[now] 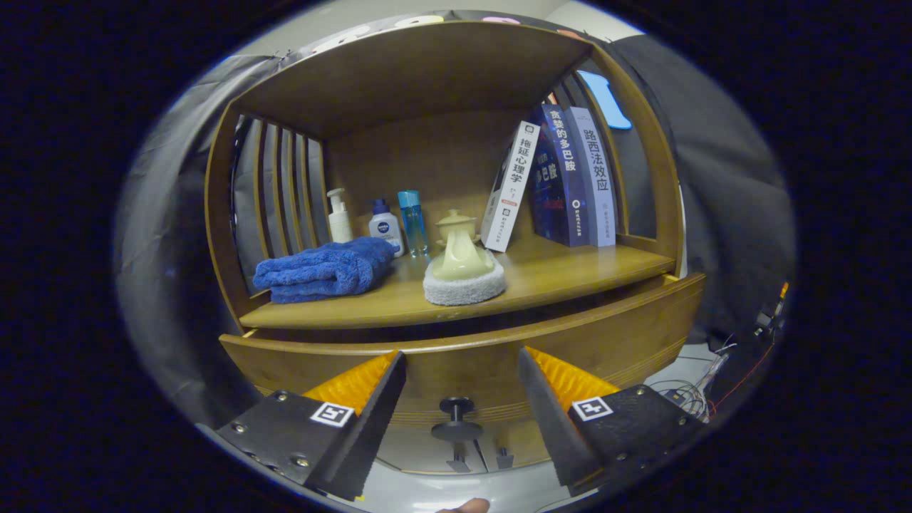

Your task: Pull open the drawer, take out the items inside it, and place them on the countertop above the cabinet.

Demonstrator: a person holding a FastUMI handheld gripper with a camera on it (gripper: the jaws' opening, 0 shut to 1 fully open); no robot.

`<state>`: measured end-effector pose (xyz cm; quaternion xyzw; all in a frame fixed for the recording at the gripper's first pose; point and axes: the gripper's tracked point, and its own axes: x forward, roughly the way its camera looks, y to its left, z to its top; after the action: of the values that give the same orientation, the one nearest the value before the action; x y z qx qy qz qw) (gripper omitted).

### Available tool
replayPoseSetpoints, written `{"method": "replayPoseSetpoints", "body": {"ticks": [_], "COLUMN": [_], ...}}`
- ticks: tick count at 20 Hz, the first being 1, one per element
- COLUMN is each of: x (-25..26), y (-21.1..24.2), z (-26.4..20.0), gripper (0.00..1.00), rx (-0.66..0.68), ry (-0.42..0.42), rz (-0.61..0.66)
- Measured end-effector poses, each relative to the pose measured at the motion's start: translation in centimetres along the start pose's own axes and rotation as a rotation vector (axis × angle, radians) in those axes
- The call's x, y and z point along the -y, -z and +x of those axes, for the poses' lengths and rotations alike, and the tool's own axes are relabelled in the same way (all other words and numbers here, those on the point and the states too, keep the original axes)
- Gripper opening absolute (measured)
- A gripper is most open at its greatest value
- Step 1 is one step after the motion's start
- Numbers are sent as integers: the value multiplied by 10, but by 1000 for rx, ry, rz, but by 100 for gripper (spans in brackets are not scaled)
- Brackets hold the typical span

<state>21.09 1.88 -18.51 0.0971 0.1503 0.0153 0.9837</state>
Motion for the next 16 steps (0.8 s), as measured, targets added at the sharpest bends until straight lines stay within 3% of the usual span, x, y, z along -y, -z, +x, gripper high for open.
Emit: {"method": "replayPoseSetpoints", "body": {"ticks": [16], "x": [-1], "y": [-3], "z": [27], "gripper": [96], "rx": [2], "ry": [-11], "rz": [46]}}
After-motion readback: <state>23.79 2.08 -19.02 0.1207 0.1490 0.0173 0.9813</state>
